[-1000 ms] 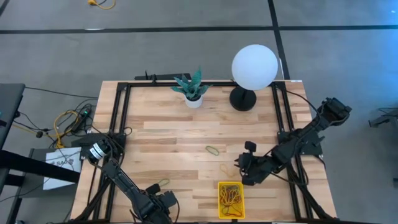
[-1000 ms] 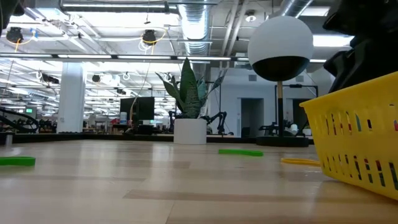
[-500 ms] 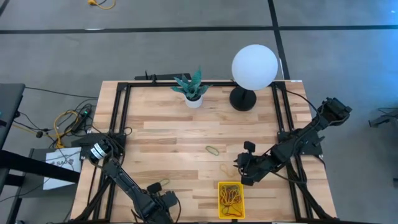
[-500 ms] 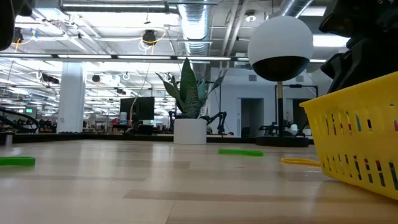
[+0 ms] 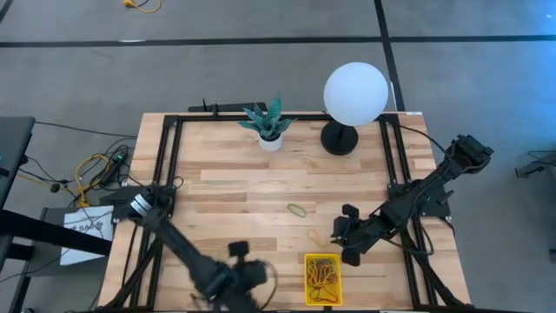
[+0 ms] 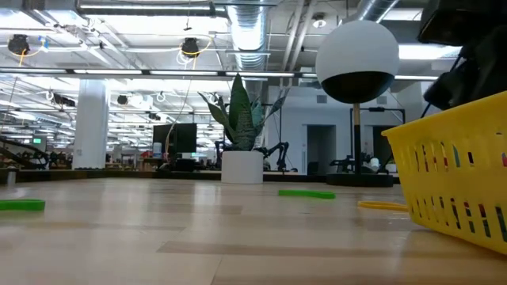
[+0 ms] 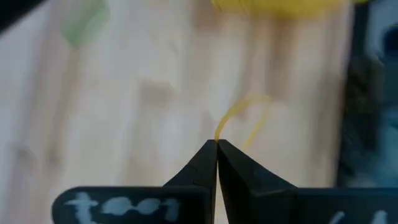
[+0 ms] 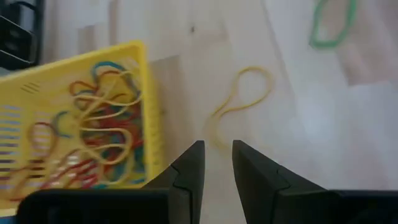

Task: Pick and place rubber bands into bin
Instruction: Put the yellow rubber band into the yellow basket

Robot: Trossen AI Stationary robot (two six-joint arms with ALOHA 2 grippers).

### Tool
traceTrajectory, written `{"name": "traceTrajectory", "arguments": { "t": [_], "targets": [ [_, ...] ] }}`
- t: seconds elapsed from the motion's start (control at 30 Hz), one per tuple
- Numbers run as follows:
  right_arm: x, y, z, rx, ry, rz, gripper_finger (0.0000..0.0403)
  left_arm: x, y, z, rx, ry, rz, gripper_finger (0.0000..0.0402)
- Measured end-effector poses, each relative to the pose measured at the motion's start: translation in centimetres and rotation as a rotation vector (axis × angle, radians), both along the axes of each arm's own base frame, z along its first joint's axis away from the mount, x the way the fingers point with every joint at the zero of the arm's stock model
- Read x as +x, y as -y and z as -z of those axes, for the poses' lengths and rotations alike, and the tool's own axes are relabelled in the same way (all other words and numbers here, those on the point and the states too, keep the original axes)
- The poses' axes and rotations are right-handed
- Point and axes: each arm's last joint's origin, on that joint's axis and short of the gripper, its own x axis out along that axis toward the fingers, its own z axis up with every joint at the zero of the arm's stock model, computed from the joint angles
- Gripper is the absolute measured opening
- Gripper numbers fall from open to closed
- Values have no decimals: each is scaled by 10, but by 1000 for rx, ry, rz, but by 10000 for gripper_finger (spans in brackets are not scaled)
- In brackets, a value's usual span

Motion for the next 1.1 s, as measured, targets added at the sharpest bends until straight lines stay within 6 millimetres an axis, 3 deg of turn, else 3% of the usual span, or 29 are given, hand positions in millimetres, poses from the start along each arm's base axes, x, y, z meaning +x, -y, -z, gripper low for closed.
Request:
{"name": "traceTrajectory", "arguments": {
  "t": [0.17,0.3,0.53,0.8,1.1],
  "targets": [
    [-11,-12,-2,78,-14,39,75,44,-40,-9,172,123,94,0],
    [-19,-21,-2,79,1,39,75,78,-61,-20,222,265,222,0],
    [-28,-28,-2,97,20,129,75,102,-85,-23,199,344,319,0],
    [-36,-20,3,25,34,318,75,117,-66,-26,89,517,519,0],
    [-35,-21,2,52,57,369,75,138,-47,40,63,462,567,0]
  ]
}}
